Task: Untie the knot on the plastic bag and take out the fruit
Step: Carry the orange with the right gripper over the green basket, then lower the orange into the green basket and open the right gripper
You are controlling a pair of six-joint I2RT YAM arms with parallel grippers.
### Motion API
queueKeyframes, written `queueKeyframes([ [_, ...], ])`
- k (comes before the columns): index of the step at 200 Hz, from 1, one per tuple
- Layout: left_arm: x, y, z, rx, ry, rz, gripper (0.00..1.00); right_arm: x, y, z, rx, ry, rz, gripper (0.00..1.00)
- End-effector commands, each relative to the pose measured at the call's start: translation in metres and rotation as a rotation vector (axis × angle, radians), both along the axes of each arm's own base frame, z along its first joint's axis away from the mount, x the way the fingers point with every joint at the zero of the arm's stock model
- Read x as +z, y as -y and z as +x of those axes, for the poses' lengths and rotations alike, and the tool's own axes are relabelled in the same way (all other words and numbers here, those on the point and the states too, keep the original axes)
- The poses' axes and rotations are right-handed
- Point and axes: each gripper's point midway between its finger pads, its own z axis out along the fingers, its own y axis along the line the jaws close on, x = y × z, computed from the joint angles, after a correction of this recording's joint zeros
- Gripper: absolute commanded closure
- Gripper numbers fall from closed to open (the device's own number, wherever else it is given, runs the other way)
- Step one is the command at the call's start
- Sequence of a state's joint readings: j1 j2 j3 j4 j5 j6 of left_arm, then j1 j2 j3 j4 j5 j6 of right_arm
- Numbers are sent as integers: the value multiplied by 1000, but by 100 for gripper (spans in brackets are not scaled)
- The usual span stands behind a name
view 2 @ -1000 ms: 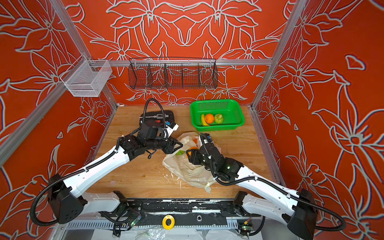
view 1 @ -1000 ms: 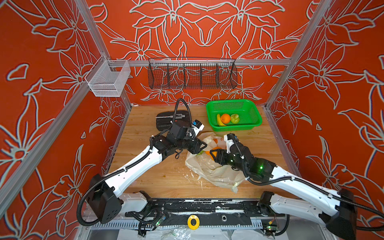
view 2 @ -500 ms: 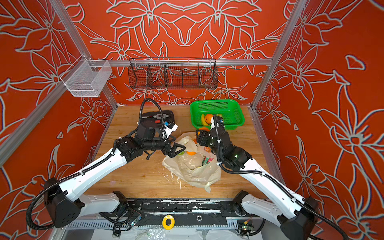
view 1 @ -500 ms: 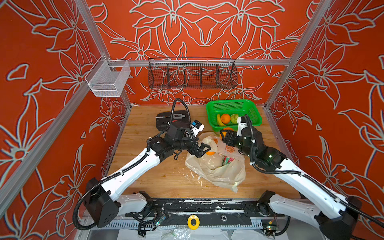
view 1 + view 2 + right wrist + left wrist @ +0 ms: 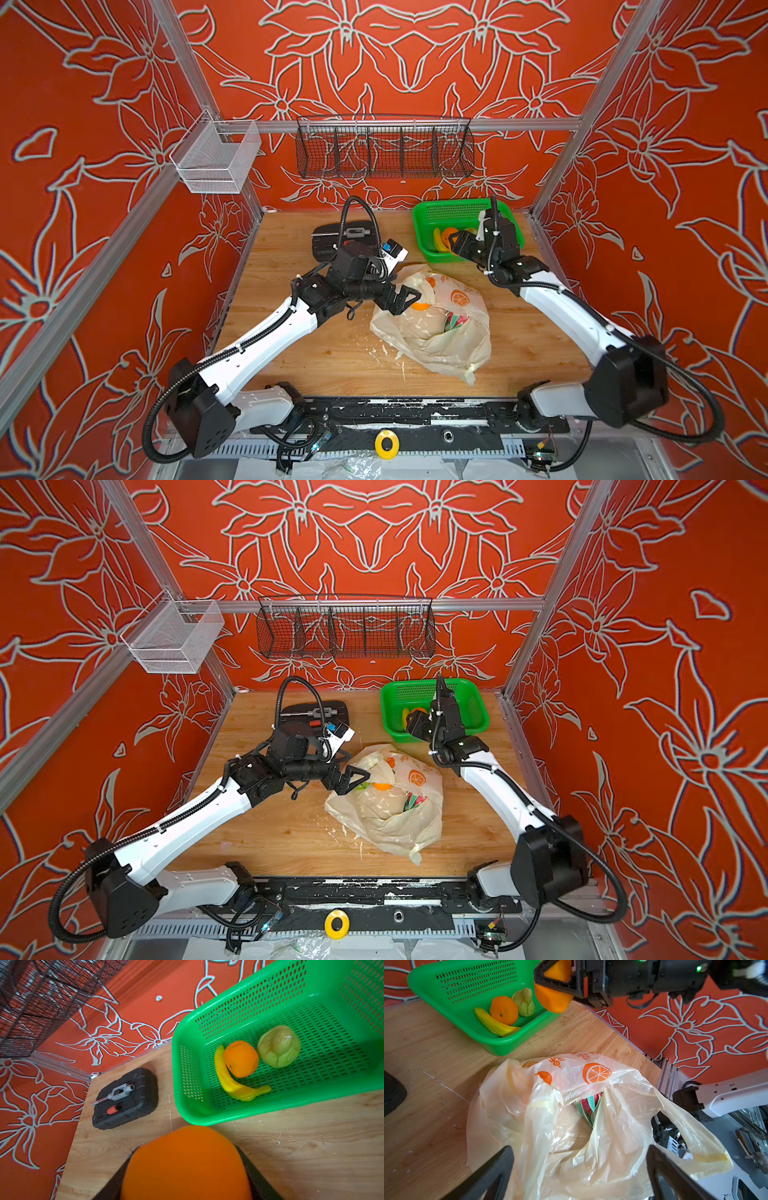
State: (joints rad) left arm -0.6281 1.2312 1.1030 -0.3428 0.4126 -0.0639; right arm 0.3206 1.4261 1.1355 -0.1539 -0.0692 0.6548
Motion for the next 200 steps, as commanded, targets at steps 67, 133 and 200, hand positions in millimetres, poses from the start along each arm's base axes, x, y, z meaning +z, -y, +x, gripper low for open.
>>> queueKeyframes([
  [67, 6, -1, 0, -8, 25, -4, 2, -19, -24, 109, -6, 35, 68, 39],
  [133, 1, 3, 0, -21, 2, -7, 2, -76, -49, 180, -48, -12, 232, 40],
  [200, 3, 3, -1, -20, 6, -10, 2, -123, -59, 227, -129, -126, 317, 37],
])
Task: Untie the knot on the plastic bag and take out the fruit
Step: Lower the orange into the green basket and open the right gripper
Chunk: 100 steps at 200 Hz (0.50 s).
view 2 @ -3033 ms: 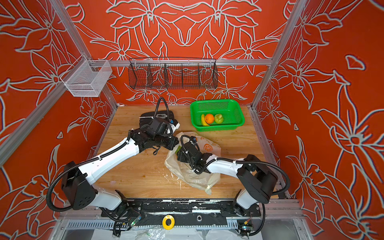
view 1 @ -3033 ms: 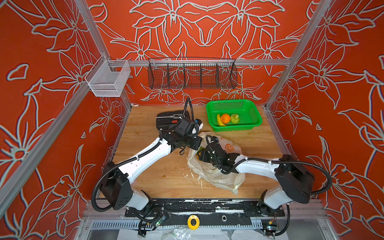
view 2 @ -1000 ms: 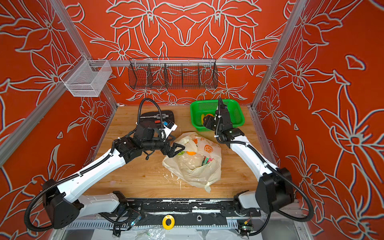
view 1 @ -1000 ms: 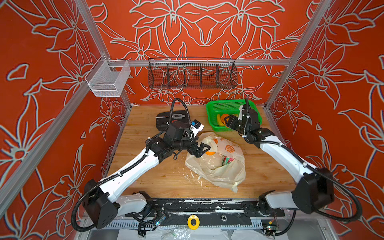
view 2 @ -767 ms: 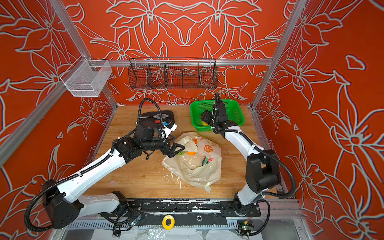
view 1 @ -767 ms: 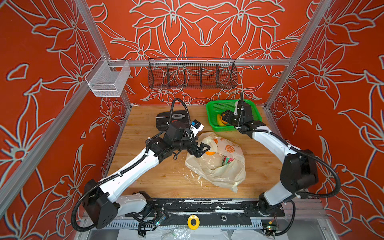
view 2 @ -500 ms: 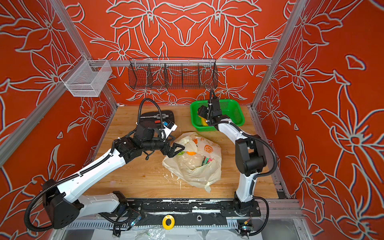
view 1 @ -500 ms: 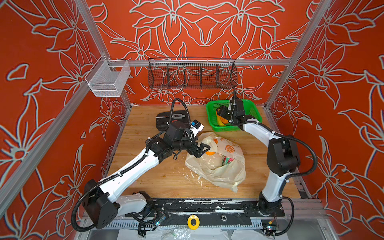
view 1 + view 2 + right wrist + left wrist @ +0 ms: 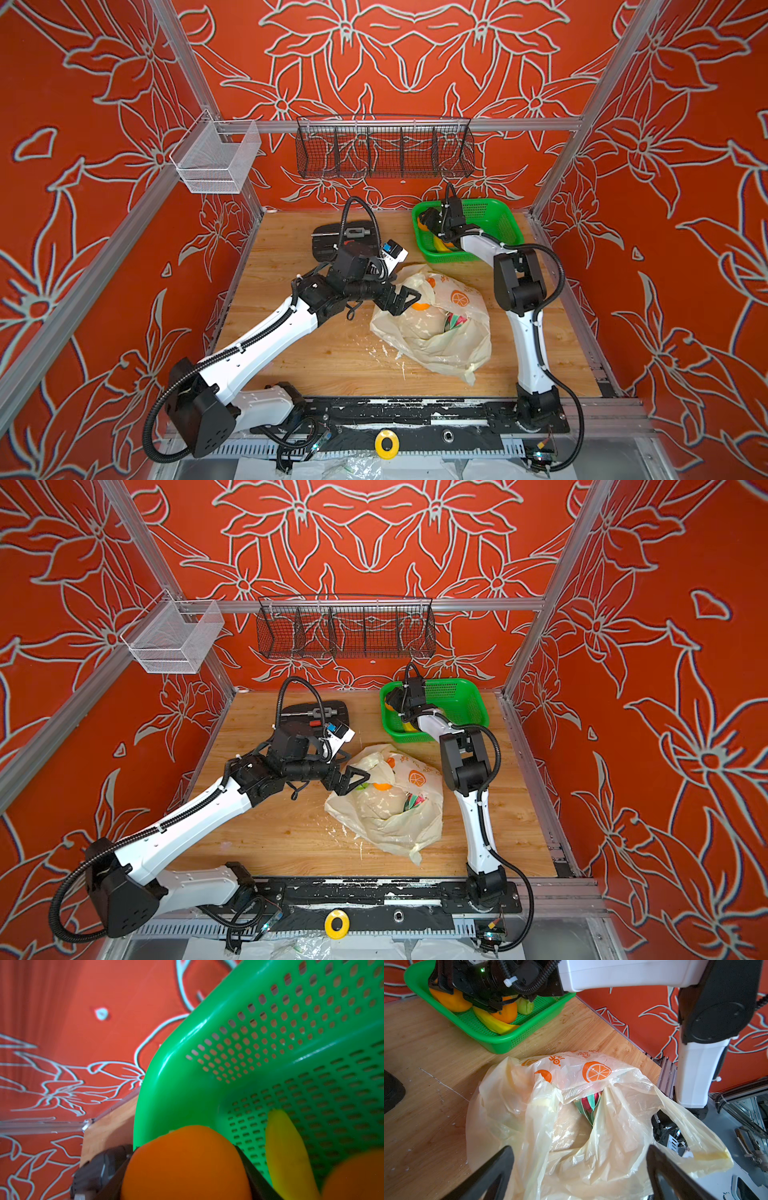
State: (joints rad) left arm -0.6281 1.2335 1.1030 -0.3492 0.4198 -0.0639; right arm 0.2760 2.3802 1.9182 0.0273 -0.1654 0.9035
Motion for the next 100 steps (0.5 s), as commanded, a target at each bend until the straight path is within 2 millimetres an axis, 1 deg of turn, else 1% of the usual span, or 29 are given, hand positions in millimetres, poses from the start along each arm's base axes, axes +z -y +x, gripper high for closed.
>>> queueKeyframes([
  [1, 5, 2, 1, -15, 16, -13, 2, -5, -2, 11, -41, -46, 71, 36],
  [18, 5, 2, 1, -15, 13, -14, 2, -20, -2, 15, -67, -76, 104, 36],
  [51, 7, 3, -1, -19, 15, -20, 2, -33, -3, 18, -71, -111, 87, 32],
  [74, 5, 3, 0, -20, 10, -19, 2, -26, -3, 19, -59, -101, 68, 26],
  [89, 5, 4, 0, -20, 5, -17, 2, -16, -2, 18, -50, -85, 55, 20],
  [100, 4, 4, 0, -20, 3, -17, 2, -10, -1, 17, -45, -76, 48, 18],
])
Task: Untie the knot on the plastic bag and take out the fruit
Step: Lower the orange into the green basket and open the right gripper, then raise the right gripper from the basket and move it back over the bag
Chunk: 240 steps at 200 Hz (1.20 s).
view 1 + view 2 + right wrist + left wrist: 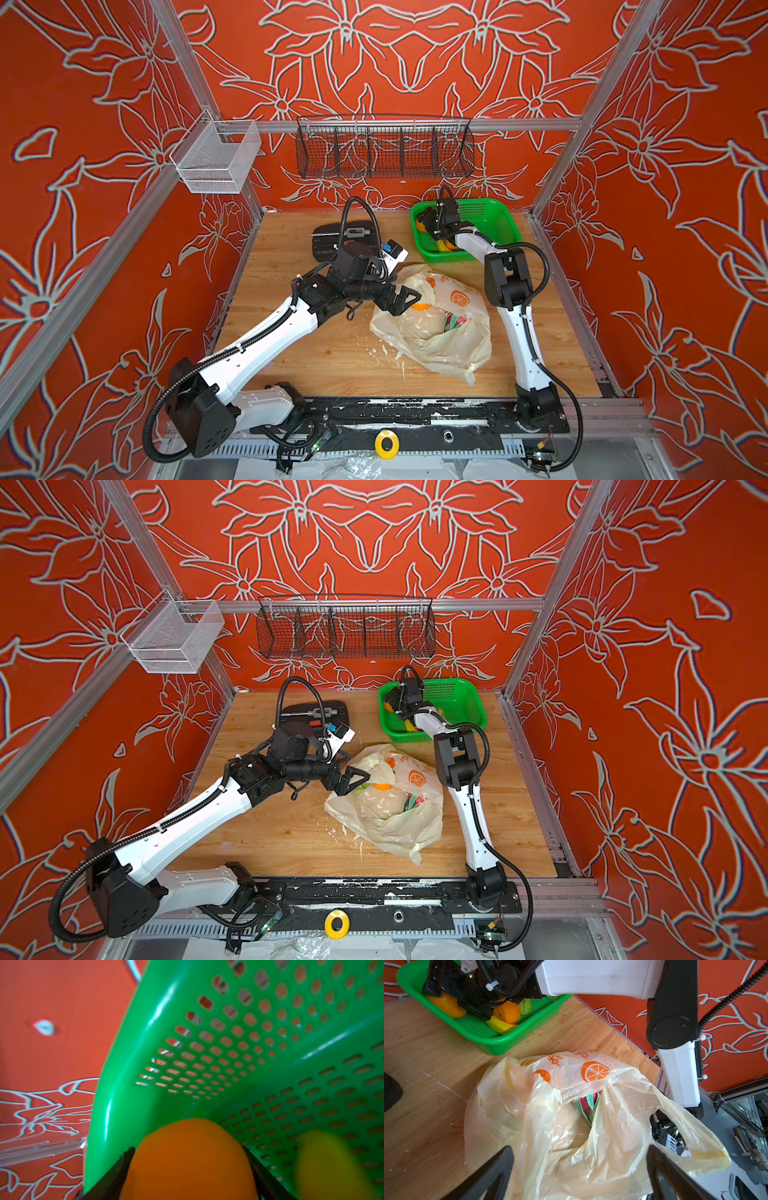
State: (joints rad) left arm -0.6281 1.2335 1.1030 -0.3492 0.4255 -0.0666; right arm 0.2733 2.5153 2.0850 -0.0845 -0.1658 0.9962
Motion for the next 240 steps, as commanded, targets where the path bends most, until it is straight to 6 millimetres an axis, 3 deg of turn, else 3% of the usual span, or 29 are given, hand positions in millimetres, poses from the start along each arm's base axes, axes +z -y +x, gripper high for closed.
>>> queueKeyframes([
  [1, 4, 4, 1, -17, 7, -14, 2, 27, 1, 3, 6, 34, -4, 18],
  [79, -1, -7, 11, 52, 24, 50, 2, 78, 18, -31, 23, 107, -49, 14],
  [115, -16, -25, 29, 171, 9, 177, 2, 124, 26, -65, 46, 170, -41, 14],
  [153, -25, -25, 33, 175, -15, 217, 2, 182, 24, -119, 127, 266, 0, 13],
  [182, -33, -22, 34, 168, -46, 229, 1, 212, 24, -171, 185, 315, -15, 13],
  [212, -42, -22, 37, 169, -68, 253, 1, 227, 25, -231, 257, 367, -88, 13],
  [240, -48, -26, 40, 189, -76, 289, 0, 226, 20, -285, 356, 378, -164, 14],
])
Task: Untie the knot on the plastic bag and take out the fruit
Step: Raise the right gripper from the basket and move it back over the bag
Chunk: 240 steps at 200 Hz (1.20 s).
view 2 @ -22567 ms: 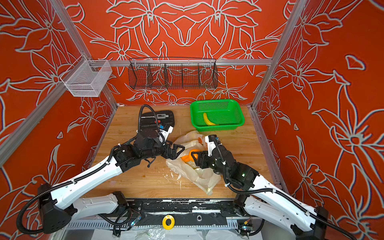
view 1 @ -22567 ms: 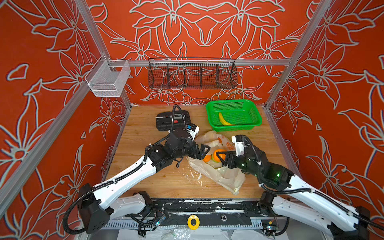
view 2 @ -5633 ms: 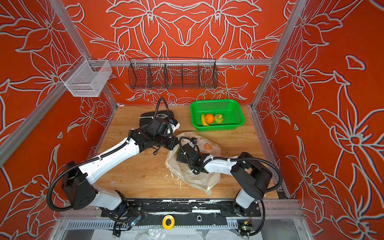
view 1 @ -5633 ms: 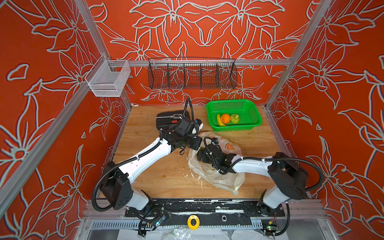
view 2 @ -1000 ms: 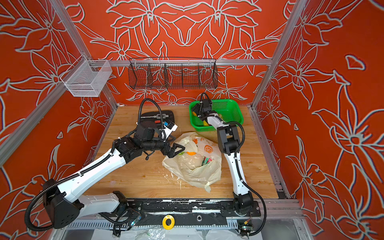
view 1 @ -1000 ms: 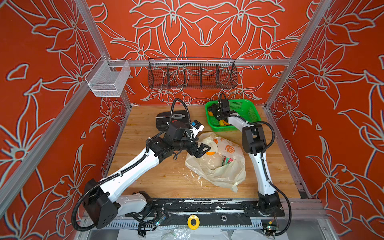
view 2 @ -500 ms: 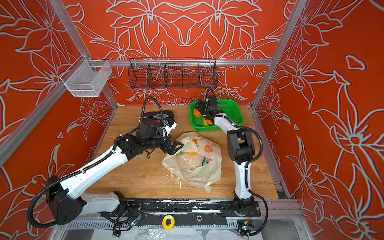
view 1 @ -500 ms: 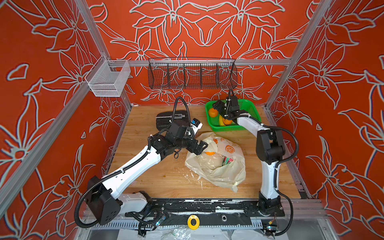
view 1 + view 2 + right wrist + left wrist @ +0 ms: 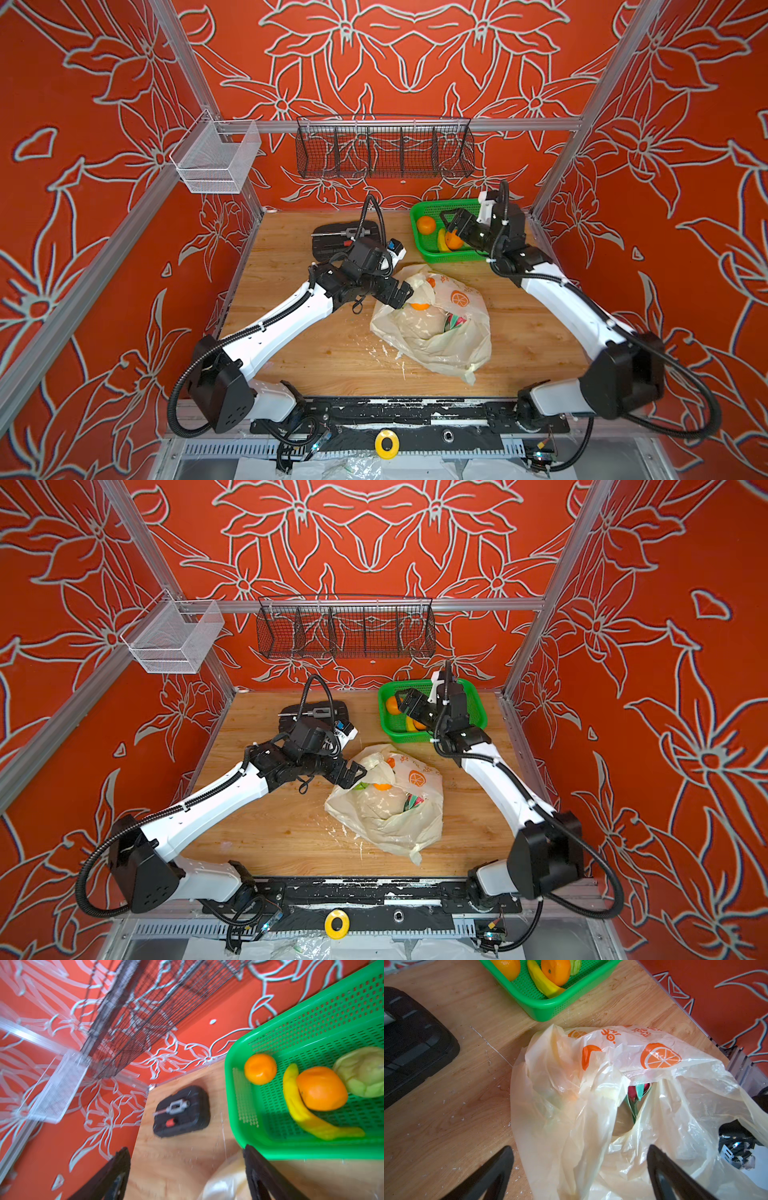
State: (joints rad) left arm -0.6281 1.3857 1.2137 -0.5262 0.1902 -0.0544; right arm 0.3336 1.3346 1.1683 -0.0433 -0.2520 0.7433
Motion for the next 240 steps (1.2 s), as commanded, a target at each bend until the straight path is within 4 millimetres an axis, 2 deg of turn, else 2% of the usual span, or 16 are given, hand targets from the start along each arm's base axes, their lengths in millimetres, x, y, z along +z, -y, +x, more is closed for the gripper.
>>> queueKeyframes([
  [1, 0, -4, 4, 10, 2, 39, 0, -11, -6, -40, 91, 1, -110, 14],
  [52, -18, 4, 3, -38, -71, 73, 5, -23, -25, -119, 258, -23, -252, 17],
  [104, -44, 3, 8, -34, -135, 148, 6, -38, -39, -167, 392, -55, -265, 19],
  [151, -63, 7, 9, -44, -195, 182, 8, -67, -64, -191, 539, -137, -313, 19],
  [181, -76, 7, 11, -43, -230, 220, 10, -95, -80, -195, 564, -174, -385, 20],
  [213, -81, 5, 13, -33, -255, 247, 21, -125, -96, -200, 607, -204, -450, 21],
  [240, -79, 6, 13, -32, -254, 243, 45, -156, -111, -214, 668, -260, -472, 25],
])
